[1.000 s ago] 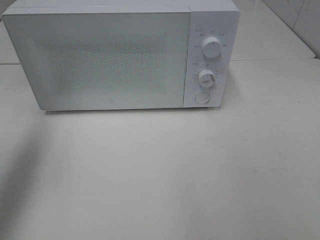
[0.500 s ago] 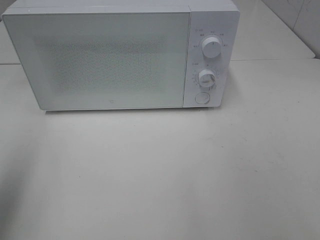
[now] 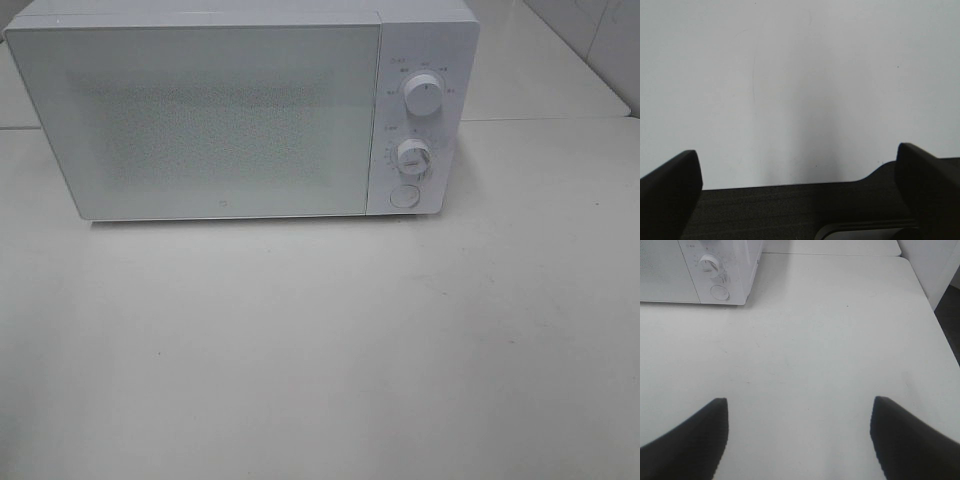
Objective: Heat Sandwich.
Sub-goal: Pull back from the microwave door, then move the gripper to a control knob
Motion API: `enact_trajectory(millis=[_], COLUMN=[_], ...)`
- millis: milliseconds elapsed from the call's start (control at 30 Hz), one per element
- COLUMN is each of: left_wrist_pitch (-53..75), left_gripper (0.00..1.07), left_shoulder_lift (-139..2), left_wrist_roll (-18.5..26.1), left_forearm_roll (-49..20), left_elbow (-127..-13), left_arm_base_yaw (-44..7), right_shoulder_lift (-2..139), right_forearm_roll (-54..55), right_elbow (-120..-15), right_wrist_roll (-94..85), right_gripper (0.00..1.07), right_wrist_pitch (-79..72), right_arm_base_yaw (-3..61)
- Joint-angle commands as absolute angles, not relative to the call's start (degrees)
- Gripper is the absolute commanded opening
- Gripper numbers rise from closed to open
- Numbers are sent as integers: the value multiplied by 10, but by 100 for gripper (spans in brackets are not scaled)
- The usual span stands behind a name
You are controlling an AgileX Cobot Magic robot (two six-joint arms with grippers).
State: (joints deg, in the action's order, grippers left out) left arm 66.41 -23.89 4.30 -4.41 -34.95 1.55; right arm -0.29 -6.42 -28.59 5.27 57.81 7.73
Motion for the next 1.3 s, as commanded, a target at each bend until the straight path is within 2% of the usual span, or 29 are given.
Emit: enact_trajectory(millis=[33, 267, 400, 567, 1300], left_wrist_pitch=[660, 656, 614, 614, 613], left_gripper=[100, 100, 100, 100, 100], left_shoulder_lift=[-185, -88, -26, 21, 18], left_wrist_roll=[43, 41, 14, 5, 5], left_forearm_roll=[-44, -44, -46, -40, -40], left_elbow=[-320, -315, -293, -295, -295], left_arm_base_yaw=[17, 17, 17, 17, 17], right_shoulder_lift=[-18, -18, -18, -18, -18], right_forearm_roll=[-66, -66, -66, -66, -67], right_elbow=[-285, -285, -285, -285, -285], right_wrist_roll=[52, 52, 52, 52, 52], right_gripper=[75, 75, 75, 75, 75], right_wrist_pitch=[570, 570, 570, 570, 570], right_arm_base_yaw=[73, 73, 73, 73, 73])
